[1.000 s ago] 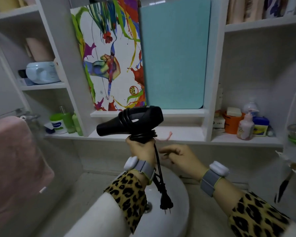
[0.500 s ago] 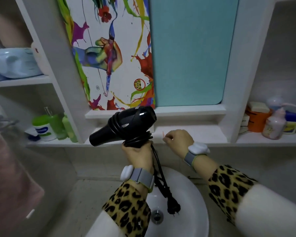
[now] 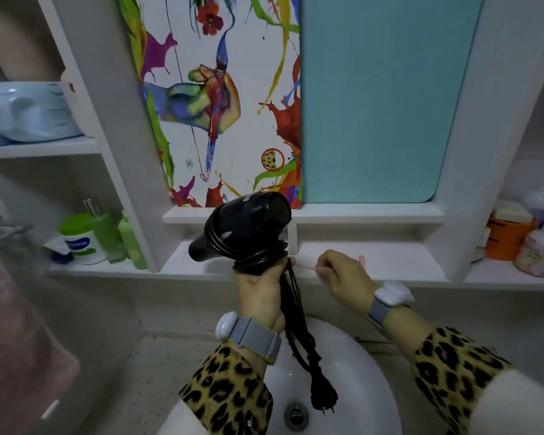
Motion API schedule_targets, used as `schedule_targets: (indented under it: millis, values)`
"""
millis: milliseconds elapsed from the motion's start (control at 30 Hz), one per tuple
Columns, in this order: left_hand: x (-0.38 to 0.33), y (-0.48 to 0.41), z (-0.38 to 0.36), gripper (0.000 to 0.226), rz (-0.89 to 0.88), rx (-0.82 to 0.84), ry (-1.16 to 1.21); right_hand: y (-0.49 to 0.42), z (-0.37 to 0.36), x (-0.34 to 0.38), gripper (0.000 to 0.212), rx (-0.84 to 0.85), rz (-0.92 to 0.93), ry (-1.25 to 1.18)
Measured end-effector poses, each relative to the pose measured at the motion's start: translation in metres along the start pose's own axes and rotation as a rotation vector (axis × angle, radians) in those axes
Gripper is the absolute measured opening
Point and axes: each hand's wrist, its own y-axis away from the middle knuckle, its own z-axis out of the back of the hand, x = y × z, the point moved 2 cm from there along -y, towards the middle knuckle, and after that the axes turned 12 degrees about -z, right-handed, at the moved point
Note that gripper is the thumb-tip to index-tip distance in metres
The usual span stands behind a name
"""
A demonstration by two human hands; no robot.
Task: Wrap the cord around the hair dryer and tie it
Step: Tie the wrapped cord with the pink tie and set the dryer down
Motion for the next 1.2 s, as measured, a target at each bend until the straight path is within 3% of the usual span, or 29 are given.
schedule_targets:
  millis: [67,167,367,500,633,933,1200]
  values:
    - [-0.002,-0.003,-0.004,0.039,-0.038,0.037,0.017,0.02,0.012,-0.006,0.013,0.068,0.103,-0.134]
    - [-0.009,-0.001,-0.018,0.033,-0.076,0.093,0.066,0.041,0.033,-0.015,0.012,0.146,0.216,-0.068]
    - [-0.02,0.001,-0.041,0.028,-0.111,0.208,0.08,0.06,0.059,-0.015,0.023,0.287,0.186,-0.188]
    - [-0.026,0.01,-0.06,0.038,-0.102,0.204,0.098,0.073,0.069,-0.026,0.012,0.248,0.136,-0.427]
    - [-0.028,0.018,-0.072,0.028,-0.1,0.216,0.138,0.079,0.073,-0.036,0.013,0.161,0.117,-0.489]
    - [-0.025,0.03,-0.087,0.032,-0.022,0.156,0.198,0.088,0.082,-0.035,0.011,0.162,0.165,-0.47]
    - [-0.021,0.037,-0.096,0.035,-0.051,0.156,0.254,0.096,0.082,-0.03,0.025,0.162,0.234,-0.546]
